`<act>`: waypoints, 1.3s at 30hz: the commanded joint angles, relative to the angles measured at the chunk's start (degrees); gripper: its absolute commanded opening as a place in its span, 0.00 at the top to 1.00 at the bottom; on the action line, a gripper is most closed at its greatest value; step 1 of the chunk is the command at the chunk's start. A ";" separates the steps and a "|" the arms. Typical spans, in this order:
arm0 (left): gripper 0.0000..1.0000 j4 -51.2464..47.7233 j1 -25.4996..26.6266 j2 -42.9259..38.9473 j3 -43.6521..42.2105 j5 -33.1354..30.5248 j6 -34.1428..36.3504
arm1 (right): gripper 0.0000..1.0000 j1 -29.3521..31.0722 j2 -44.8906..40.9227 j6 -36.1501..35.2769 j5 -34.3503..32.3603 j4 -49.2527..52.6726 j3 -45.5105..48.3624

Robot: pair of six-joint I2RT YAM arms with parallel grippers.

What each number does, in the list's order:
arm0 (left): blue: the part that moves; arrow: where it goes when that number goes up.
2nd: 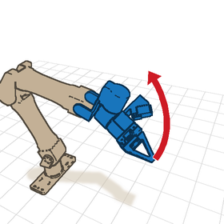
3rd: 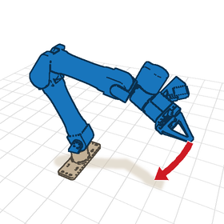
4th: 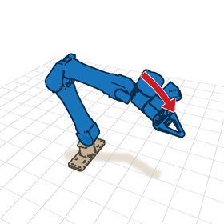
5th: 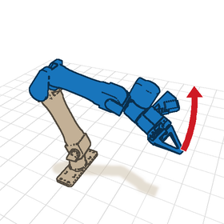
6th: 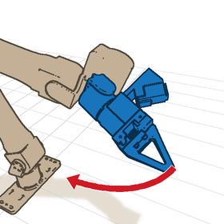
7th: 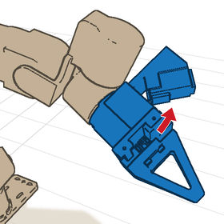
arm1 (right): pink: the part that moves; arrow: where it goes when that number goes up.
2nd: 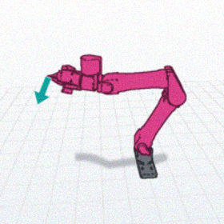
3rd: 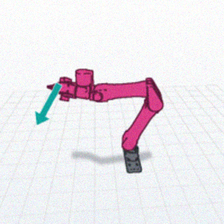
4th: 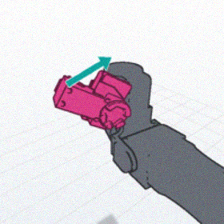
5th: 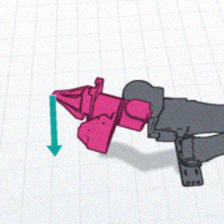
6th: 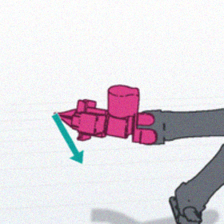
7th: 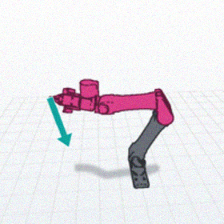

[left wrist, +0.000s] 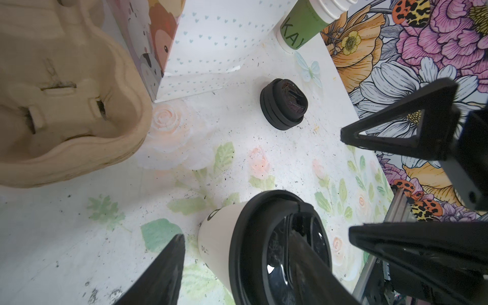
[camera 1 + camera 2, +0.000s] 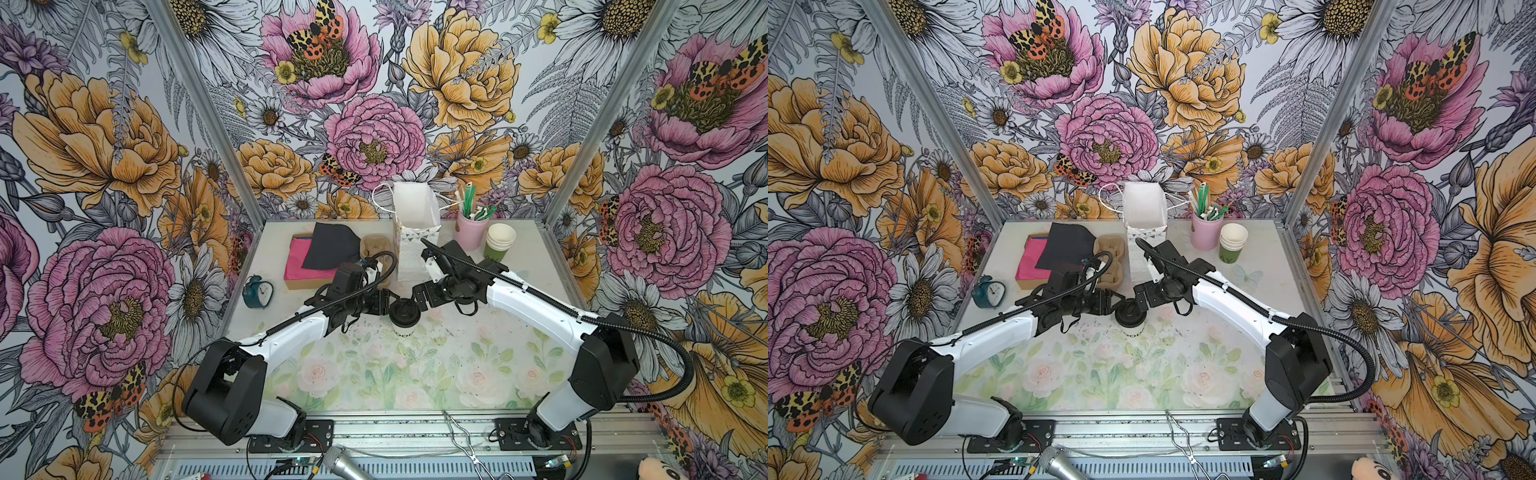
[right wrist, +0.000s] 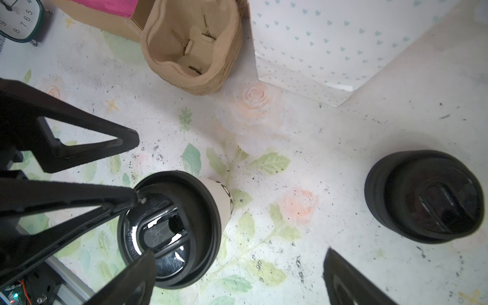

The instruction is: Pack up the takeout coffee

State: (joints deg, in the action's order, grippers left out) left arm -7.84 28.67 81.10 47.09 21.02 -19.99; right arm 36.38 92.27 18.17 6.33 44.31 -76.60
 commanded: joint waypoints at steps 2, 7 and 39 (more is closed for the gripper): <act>0.36 0.86 0.43 1.05 1.78 0.87 0.65 | 0.01 -0.43 2.01 0.11 -1.34 -0.85 0.26; 0.36 -0.60 0.58 1.93 1.56 -0.55 1.09 | 0.01 -0.43 3.20 0.03 -0.75 -1.42 1.08; 0.15 0.33 -0.79 -8.27 -0.04 -11.17 1.79 | 0.01 1.72 -2.33 -4.57 0.15 -3.45 -3.99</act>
State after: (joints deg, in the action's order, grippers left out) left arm -10.07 28.84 75.50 47.35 13.78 -19.07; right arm 36.53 92.55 16.43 7.94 41.32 -78.46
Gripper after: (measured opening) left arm 0.840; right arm 0.995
